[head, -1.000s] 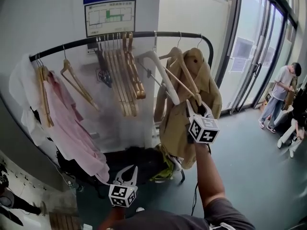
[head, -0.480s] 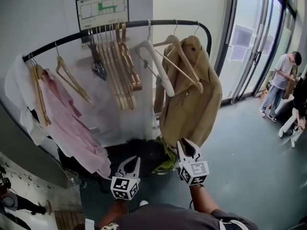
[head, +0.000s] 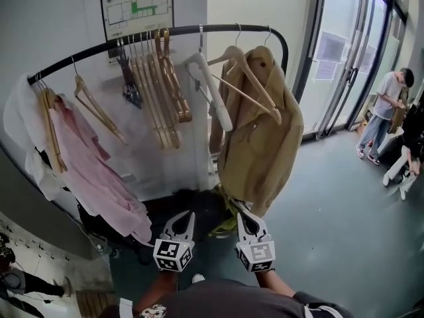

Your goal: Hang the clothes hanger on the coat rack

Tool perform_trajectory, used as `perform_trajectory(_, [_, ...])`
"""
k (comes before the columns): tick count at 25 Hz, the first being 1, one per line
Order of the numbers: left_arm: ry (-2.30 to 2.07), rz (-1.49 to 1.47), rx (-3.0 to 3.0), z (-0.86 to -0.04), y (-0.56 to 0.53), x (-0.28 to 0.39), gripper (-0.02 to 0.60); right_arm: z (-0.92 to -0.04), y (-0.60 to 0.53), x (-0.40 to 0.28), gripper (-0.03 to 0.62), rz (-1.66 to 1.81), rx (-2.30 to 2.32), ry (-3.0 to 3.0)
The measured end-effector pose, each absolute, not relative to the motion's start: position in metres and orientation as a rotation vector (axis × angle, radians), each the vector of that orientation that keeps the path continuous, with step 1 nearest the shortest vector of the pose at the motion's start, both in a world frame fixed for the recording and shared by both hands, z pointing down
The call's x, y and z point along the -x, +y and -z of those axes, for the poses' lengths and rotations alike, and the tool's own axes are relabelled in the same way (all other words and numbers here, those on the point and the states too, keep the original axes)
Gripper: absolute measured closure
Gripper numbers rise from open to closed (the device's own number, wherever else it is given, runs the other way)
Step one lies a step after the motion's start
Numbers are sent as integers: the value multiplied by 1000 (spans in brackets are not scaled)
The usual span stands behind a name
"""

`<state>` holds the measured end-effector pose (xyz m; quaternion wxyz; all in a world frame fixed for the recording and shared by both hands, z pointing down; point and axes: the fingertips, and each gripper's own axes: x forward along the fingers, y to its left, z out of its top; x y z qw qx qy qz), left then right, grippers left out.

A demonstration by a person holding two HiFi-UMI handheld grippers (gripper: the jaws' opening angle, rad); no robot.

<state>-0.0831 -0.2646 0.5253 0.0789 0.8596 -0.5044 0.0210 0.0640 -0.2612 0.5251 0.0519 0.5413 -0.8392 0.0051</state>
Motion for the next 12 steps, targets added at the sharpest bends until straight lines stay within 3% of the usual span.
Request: perform_trajectory(12, [-1522,-46,-2593,-517,-264,77,580,-522,-263,-66,580,-26,-1675,-2529])
